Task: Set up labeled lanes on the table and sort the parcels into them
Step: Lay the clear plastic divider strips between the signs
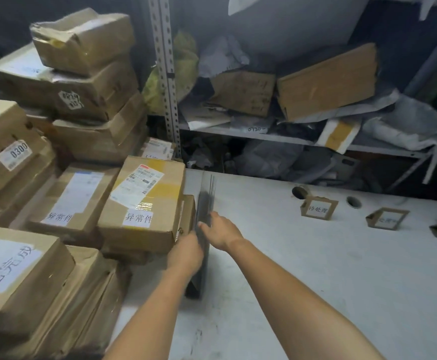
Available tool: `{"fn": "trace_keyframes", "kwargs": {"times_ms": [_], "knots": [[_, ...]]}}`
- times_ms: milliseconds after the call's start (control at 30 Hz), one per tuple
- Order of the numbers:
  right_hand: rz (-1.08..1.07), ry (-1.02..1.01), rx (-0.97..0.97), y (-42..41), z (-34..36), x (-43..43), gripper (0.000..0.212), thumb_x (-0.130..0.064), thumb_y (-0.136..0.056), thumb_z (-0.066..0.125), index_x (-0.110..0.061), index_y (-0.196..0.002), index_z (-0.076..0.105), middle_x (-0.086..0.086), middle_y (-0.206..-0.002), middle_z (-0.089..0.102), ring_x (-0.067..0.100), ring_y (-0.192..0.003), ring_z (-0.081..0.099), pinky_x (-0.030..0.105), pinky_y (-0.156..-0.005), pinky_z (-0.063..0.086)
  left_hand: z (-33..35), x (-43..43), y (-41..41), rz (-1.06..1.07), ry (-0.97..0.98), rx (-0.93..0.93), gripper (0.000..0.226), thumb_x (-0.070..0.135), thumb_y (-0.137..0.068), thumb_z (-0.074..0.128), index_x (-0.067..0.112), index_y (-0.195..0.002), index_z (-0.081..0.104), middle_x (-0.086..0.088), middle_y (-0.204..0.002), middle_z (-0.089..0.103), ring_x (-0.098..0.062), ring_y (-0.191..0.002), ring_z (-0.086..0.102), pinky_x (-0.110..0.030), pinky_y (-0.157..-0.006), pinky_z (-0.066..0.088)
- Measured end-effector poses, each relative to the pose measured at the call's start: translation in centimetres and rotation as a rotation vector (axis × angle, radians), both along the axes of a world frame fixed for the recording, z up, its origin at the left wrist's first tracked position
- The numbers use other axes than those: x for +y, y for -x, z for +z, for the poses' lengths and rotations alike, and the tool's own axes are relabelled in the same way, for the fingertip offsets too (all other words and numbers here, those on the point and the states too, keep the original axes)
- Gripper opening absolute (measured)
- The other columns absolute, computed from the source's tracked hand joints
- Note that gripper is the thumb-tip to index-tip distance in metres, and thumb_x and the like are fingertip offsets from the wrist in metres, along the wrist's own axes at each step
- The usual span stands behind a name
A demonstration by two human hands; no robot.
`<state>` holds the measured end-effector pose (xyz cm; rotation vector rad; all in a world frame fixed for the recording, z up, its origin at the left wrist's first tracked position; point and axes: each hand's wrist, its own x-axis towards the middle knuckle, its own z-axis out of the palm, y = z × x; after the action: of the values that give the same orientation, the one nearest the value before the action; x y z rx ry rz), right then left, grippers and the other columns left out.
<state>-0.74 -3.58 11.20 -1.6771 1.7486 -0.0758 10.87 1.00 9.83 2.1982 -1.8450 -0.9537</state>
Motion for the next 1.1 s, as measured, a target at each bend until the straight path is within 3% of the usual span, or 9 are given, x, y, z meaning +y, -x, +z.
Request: {"fn": "trace_keyframes", "kwargs": {"times_ms": [200, 333, 500, 567, 667, 800, 900, 967, 1100], "knots": [[-0.1, 0.09, -0.051, -1.0, 0.7, 0.3, 0.067, -0.063, -0.101, 0.023, -0.025, -0.154, 0.035, 0.013, -0.159, 0.031, 0.034, -0.148, 0.018, 0.05, -0.114, 0.027, 3.1, 0.5, -1.4, -0.008, 0.181, -0.032, 0.021, 0.02, -0.096, 0.045, 0.012, -0.112, 0.057, -0.015, -0.101, 0.068, -0.037, -0.096, 0.064, -0.04, -0.079, 0.053], [-0.245, 0.119, -0.315, -2.2, 3.2, -0.1, 0.077, -0.076, -0.092, 0.015, -0.032, -0.15, 0.042, 0.003, -0.154, 0.045, 0.03, -0.145, 0.032, 0.045, -0.117, 0.027, 7.3, 1.2, -1.6, -0.028, 0.335, 0.026, 0.03, 0.025, -0.1, 0.04, 0.011, -0.121, 0.057, -0.013, -0.099, 0.069, -0.033, -0.091, 0.063, -0.04, -0.079, 0.053], [-0.46, 0.06, -0.809, -2.5, 8.4, -1.3, 0.077, -0.083, -0.085, 0.041, -0.038, -0.147, 0.043, -0.011, -0.153, 0.042, 0.015, -0.141, 0.038, 0.042, -0.118, 0.03, 11.9, 1.9, -1.4, -0.085, 0.436, 0.083, 0.034, 0.029, -0.104, 0.04, 0.018, -0.129, 0.058, -0.006, -0.106, 0.07, -0.023, -0.094, 0.064, -0.039, -0.085, 0.054], [-0.493, 0.084, -0.891, -1.9, 9.7, -2.0, 0.09, -0.085, -0.075, 0.05, -0.036, -0.149, 0.041, -0.008, -0.154, 0.042, 0.017, -0.141, 0.04, 0.05, -0.116, 0.034, 13.4, 2.1, -1.0, -0.108, 0.455, 0.125, 0.038, 0.031, -0.104, 0.04, 0.02, -0.137, 0.056, -0.004, -0.108, 0.07, -0.02, -0.094, 0.064, -0.037, -0.084, 0.054], [-0.513, 0.14, -0.892, 0.1, 11.5, -2.4, 0.085, -0.079, -0.08, 0.052, -0.033, -0.15, 0.04, -0.005, -0.152, 0.044, 0.019, -0.137, 0.043, 0.052, -0.114, 0.037, 15.0, 2.2, 0.0, -0.123, 0.451, 0.224, 0.037, 0.037, -0.103, 0.04, 0.025, -0.133, 0.059, 0.003, -0.1, 0.07, -0.014, -0.088, 0.063, -0.035, -0.08, 0.055], [-0.606, 0.202, -0.899, 5.0, 12.9, -2.1, 0.072, -0.074, -0.087, 0.048, -0.032, -0.145, 0.045, -0.007, -0.145, 0.047, 0.022, -0.133, 0.046, 0.052, -0.112, 0.04, 16.1, 2.3, 3.4, 0.0, 0.315, 0.508, 0.041, 0.047, -0.105, 0.031, 0.025, -0.114, 0.065, 0.003, -0.108, 0.067, -0.014, -0.099, 0.061, -0.036, -0.085, 0.051], [-0.67, 0.242, -0.894, 10.2, 13.1, -1.2, 0.063, -0.07, -0.092, 0.047, -0.034, -0.144, 0.045, -0.008, -0.137, 0.047, 0.024, -0.132, 0.046, 0.052, -0.112, 0.04, 15.9, 2.5, 7.5, -0.03, 0.089, 0.556, 0.05, 0.05, -0.106, 0.03, 0.022, -0.144, 0.046, -0.005, -0.147, 0.048, -0.021, -0.131, 0.046, -0.041, -0.104, 0.041], [-0.729, 0.271, -0.882, 13.9, 12.9, -0.5, 0.063, -0.07, -0.092, 0.047, -0.033, -0.144, 0.045, -0.007, -0.139, 0.048, 0.023, -0.131, 0.047, 0.052, -0.112, 0.039, 15.6, 3.0, 11.0, -0.031, -0.12, 0.654, 0.058, 0.06, -0.102, 0.028, 0.029, -0.151, 0.034, -0.002, -0.158, 0.034, -0.027, -0.14, 0.037, -0.05, -0.11, 0.035], [-0.836, 0.28, -0.864, 21.3, 11.5, 1.0, 0.058, -0.064, -0.096, 0.046, -0.031, -0.144, 0.045, -0.01, -0.132, 0.048, 0.02, -0.13, 0.046, 0.05, -0.114, 0.038, 14.7, 4.1, 18.4, -0.052, -0.366, 0.771, 0.058, 0.076, -0.093, 0.029, 0.04, -0.138, 0.036, 0.006, -0.136, 0.041, -0.02, -0.116, 0.049, -0.053, -0.107, 0.041]]}}
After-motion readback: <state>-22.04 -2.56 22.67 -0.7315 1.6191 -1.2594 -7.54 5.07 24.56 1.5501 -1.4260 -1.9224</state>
